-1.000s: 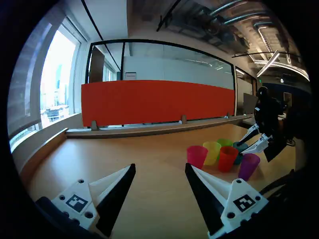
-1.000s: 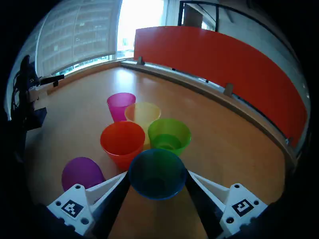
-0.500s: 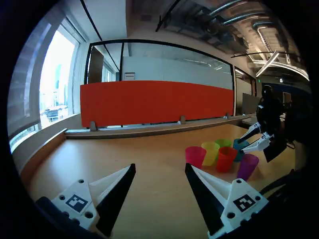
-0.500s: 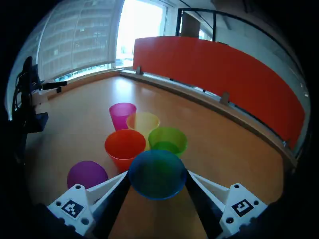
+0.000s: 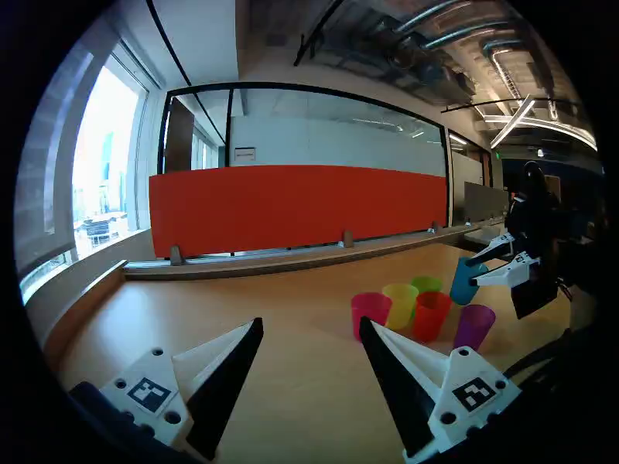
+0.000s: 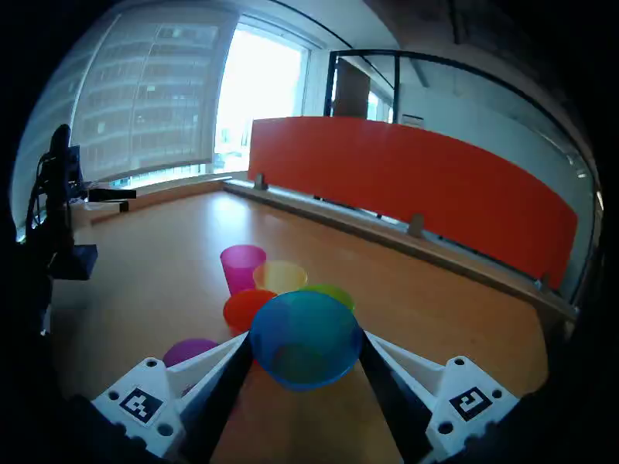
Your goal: Pour water
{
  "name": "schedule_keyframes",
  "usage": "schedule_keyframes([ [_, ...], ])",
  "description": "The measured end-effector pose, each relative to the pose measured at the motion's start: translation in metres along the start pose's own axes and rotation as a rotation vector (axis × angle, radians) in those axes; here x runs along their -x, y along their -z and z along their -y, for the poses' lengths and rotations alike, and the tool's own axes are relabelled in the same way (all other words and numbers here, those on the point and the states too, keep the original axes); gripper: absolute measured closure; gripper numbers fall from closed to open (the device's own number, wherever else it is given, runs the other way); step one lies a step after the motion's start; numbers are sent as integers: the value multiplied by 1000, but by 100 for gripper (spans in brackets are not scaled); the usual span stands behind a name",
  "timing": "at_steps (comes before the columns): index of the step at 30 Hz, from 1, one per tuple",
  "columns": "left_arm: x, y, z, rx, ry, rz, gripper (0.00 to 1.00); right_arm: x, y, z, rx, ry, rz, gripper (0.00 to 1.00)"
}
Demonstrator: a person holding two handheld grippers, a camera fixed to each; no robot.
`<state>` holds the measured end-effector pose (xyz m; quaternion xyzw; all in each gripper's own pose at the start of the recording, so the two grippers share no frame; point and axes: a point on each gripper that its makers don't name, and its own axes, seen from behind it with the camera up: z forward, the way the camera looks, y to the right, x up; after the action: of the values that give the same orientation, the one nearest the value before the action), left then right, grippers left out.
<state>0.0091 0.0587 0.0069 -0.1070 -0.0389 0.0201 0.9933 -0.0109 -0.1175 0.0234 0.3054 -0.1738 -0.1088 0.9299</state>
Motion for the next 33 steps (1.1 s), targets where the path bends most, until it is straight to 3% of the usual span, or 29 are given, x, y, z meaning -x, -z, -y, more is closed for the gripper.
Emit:
schedule_keyframes([
  [18, -18, 0, -22, 42, -17, -27, 8, -47, 31, 16, 57, -22, -201, 6],
  [26, -21, 0, -27, 54, -19, -29, 8, -56, 38, 14, 79, -56, -258, 6],
  [33, -25, -1, -34, 71, -17, -35, 8, -66, 43, 18, 88, -41, -294, 6],
])
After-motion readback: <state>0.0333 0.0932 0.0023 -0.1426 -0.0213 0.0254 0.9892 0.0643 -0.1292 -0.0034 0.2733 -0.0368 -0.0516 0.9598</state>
